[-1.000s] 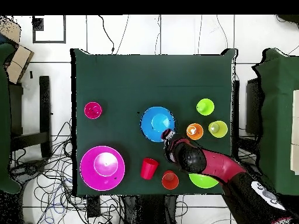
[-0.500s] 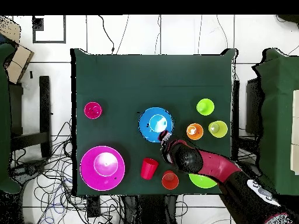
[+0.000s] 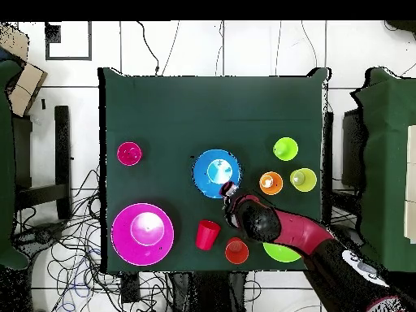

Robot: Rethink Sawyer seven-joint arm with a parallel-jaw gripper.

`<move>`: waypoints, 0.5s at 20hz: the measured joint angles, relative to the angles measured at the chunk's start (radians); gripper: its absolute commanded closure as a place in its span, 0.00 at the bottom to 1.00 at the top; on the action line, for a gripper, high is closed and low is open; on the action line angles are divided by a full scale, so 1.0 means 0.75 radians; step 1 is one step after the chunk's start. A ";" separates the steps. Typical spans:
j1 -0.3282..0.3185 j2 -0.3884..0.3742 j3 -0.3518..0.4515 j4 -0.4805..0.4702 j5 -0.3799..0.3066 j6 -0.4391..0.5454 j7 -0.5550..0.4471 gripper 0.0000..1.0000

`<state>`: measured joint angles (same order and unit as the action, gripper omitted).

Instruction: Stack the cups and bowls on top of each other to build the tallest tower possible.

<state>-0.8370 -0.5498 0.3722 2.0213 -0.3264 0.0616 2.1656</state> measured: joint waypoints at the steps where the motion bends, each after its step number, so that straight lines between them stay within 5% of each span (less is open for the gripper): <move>1: 0.003 0.000 -0.003 0.000 0.000 -0.006 0.000 1.00; 10: 0.015 0.000 -0.010 0.006 0.000 -0.025 0.000 1.00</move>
<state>-0.8255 -0.5500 0.3648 2.0257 -0.3264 0.0427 2.1656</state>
